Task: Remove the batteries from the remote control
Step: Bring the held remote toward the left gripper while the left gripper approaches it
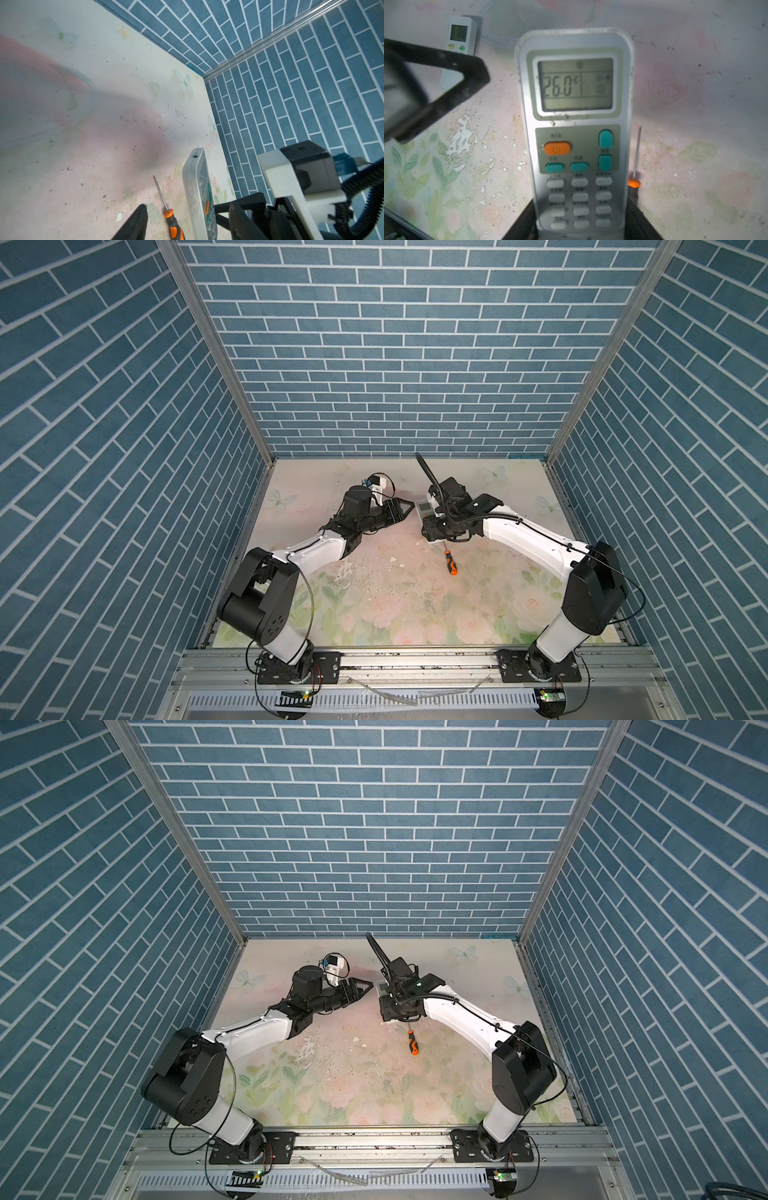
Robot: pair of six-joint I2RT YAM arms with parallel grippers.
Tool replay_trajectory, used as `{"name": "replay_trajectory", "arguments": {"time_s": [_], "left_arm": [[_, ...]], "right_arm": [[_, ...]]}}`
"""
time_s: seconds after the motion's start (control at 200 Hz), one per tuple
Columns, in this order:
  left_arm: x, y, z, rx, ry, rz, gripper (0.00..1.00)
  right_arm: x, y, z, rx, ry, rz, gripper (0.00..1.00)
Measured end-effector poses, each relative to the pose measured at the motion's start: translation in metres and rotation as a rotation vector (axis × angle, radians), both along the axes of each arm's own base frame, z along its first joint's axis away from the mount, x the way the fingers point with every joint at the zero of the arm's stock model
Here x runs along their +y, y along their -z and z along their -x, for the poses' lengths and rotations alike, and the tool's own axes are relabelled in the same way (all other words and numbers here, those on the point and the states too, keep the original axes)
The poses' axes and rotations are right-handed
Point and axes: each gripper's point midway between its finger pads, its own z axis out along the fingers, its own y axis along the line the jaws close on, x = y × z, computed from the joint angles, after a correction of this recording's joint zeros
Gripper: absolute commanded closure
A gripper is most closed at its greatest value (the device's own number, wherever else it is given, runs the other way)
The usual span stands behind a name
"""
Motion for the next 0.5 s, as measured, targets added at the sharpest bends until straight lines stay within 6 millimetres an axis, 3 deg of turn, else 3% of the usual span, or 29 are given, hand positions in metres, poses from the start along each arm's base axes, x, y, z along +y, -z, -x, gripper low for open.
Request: {"name": "replay_trajectory", "arguments": {"time_s": [0.275, 0.5], "left_arm": [[-0.016, 0.004, 0.000, 0.007, 0.023, 0.054, 0.52], [-0.017, 0.000, -0.002, -0.001, 0.015, 0.071, 0.67]], "right_arm": [[0.019, -0.004, 0.008, 0.006, -0.039, -0.037, 1.00], [0.031, -0.011, 0.010, 0.000, -0.060, -0.071, 1.00]]}}
